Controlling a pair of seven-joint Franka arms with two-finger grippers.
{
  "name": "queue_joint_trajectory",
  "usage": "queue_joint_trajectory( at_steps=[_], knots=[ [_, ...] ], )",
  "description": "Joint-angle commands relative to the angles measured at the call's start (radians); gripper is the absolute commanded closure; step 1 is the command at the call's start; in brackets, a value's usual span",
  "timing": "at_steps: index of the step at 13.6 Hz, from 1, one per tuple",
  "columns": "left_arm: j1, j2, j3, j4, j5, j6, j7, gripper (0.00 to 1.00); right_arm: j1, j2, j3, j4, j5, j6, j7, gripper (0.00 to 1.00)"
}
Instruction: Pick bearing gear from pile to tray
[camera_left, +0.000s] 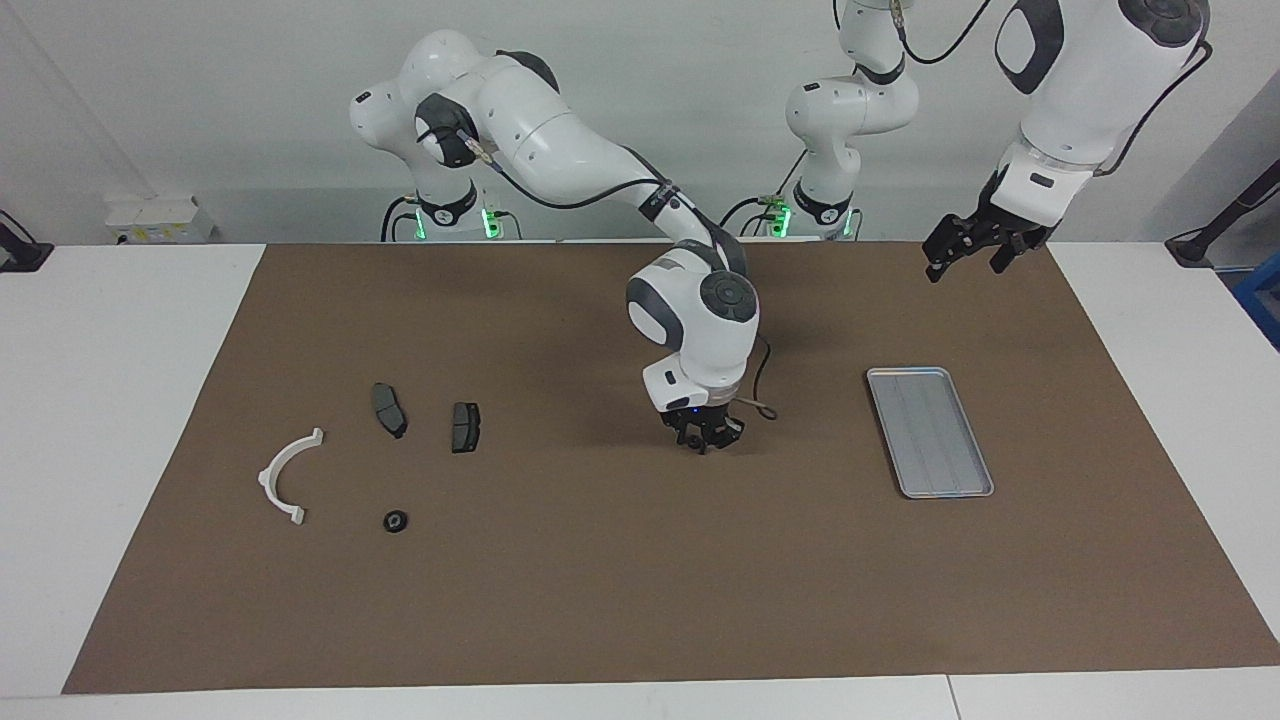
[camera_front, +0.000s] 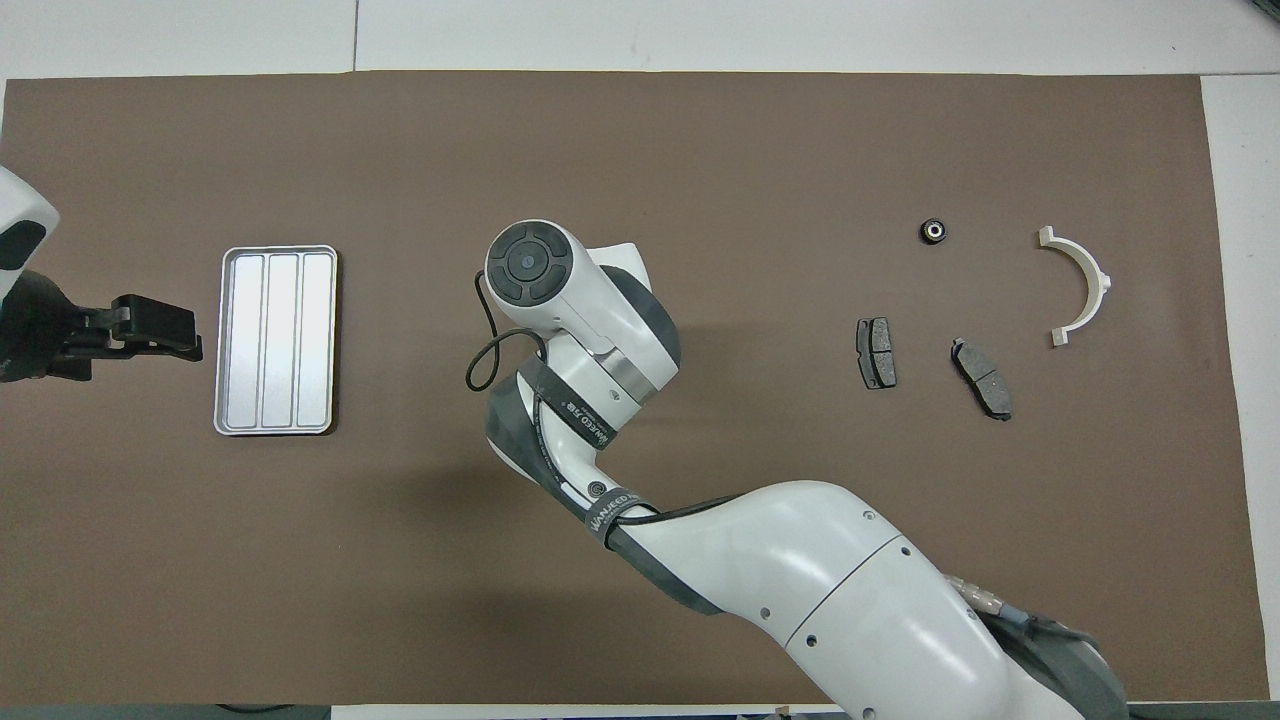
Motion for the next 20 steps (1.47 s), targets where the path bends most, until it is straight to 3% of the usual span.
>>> queue_joint_trajectory(
  at_steps=[1, 4, 7, 12, 13, 16, 18, 20],
  knots=[
    [0.013, -0.013, -0.001, -0.008, -0.006, 0.013, 0.0, 0.0, -0.006, -0.005, 0.0, 0.009, -0.017, -0.04, 0.017, 0.0],
    [0.007, -0.007, 0.0, -0.007, -0.005, 0.017, -0.006, 0.0, -0.056, -0.031, 0.003, 0.065, -0.012, -0.128, -0.018, 0.0],
    [-0.019, 0.042, -0.006, 0.001, -0.002, 0.051, -0.014, 0.0, -0.156, -0.129, 0.003, 0.073, 0.004, -0.218, -0.243, 0.0],
    [-0.243, 0.306, -0.006, 0.122, 0.053, 0.177, -0.329, 0.0, -0.375, -0.216, 0.0, 0.067, 0.02, -0.343, -0.752, 0.0],
    [-0.275, 0.347, -0.004, 0.142, 0.049, 0.201, -0.369, 0.0, -0.407, -0.223, 0.0, 0.064, 0.015, -0.343, -0.806, 0.0],
    [-0.454, 0.609, 0.009, 0.388, 0.063, 0.217, -0.644, 0.0, -0.501, -0.232, -0.002, 0.015, 0.012, -0.329, -0.917, 0.0],
    [-0.501, 0.662, 0.008, 0.38, 0.066, 0.362, -0.713, 0.0, -0.564, -0.272, -0.002, -0.083, 0.011, -0.259, -0.975, 0.0],
    [-0.504, 0.647, 0.009, 0.27, 0.069, 0.444, -0.715, 0.0, -0.614, -0.311, -0.002, -0.21, 0.011, -0.137, -1.027, 0.0]
  ],
)
